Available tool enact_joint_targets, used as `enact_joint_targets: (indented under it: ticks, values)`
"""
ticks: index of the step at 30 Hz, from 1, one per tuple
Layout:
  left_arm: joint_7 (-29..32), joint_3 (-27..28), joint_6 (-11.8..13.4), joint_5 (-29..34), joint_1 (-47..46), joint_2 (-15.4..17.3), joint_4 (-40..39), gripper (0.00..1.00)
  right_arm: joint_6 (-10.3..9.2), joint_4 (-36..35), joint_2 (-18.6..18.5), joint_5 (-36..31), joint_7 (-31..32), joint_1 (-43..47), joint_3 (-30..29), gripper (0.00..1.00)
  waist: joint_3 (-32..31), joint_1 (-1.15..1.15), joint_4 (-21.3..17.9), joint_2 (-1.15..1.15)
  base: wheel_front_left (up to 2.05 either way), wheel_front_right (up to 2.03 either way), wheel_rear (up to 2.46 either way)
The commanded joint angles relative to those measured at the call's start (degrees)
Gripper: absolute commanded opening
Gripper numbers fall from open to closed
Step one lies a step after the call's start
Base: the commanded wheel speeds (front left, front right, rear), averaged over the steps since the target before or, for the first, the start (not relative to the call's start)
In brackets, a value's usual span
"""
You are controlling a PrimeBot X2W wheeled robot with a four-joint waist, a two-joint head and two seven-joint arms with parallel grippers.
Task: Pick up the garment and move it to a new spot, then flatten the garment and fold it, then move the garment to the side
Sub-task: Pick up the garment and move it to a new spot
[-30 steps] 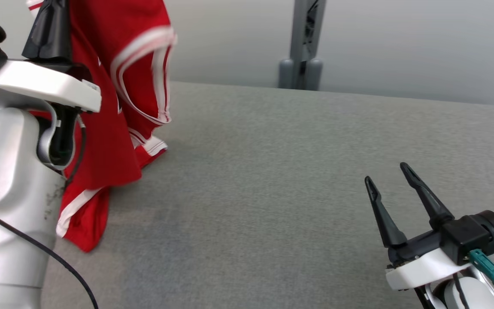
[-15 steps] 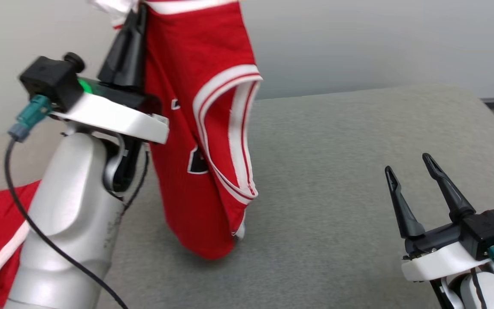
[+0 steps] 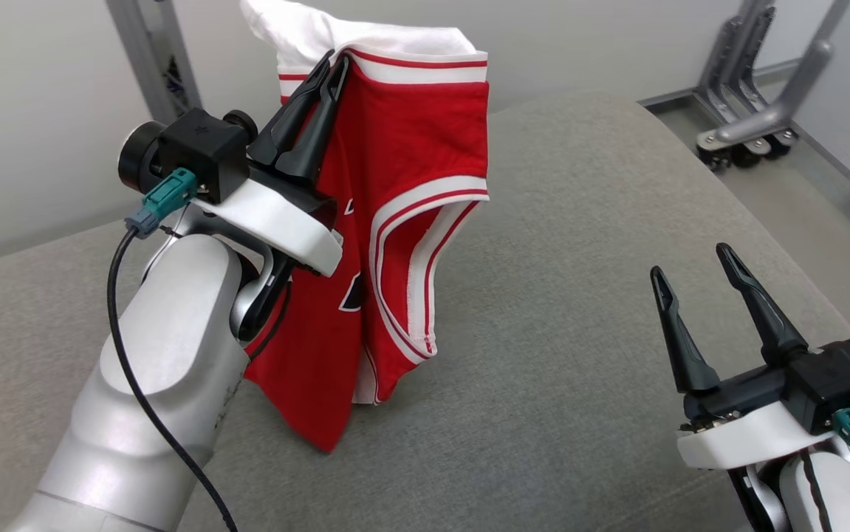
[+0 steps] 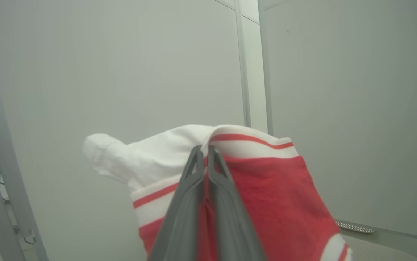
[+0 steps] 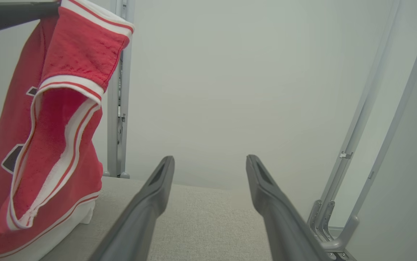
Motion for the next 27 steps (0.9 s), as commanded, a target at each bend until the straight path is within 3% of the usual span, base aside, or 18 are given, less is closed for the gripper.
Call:
enact_joint_targets:
  ticks: [1,9,14,15,16,17,22,27]
  values:
    - [-0.2,-0.4,0.0,1.3,-1.6,0.5,2.2,0.0,-0.02,-0.3,0.5,0.4,-0.1,-1.0,0.4,1.0,3.4,0.0,-5.2,0.0,0.0,0.0,0.0]
    - [-0.2,-3.6,0.0,4.4,-5.6,0.0,12.8,0.0,-0.02,-0.6,3.1,1.2,-0.1,-2.8,2.2,1.0,8.5,0.0,-12.3,0.0,0.0,0.0,0.0]
    - [-0.2,-9.1,0.0,5.8,-9.6,-2.3,21.4,0.02,-0.02,-1.7,4.7,1.3,-0.1,-1.7,-0.1,1.0,12.6,0.0,-13.4,0.0,0.0,0.0,0.0]
    - [-0.2,-10.1,0.0,5.9,-9.9,-2.6,23.1,0.39,-0.02,-1.8,4.9,1.2,-0.1,-1.5,-0.3,1.0,12.9,0.0,-13.5,0.0,0.0,0.0,0.0]
    - [-0.2,-11.3,0.0,6.3,-10.1,-2.9,25.2,0.83,-0.02,-1.9,5.1,1.2,-0.1,-1.4,-0.5,1.0,13.2,0.0,-13.5,0.0,0.0,0.0,0.0]
    - [-0.1,-12.2,0.0,6.6,-10.4,-3.2,27.4,1.0,-0.02,-2.0,5.2,1.1,-0.1,-1.3,-0.6,1.0,13.4,0.0,-13.6,0.0,0.0,0.0,0.0]
    - [0.1,-15.6,0.0,7.0,-11.7,-3.8,35.2,1.0,-0.02,-1.9,5.4,0.7,-0.1,-1.1,-0.6,1.0,13.6,0.0,-13.6,0.0,0.0,0.0,0.0]
    - [-0.1,-16.0,0.2,4.5,-10.9,-3.8,36.2,1.0,-0.02,-1.1,5.4,0.9,-0.1,-2.1,0.8,1.0,12.4,0.0,-13.2,0.0,0.0,0.0,0.0]
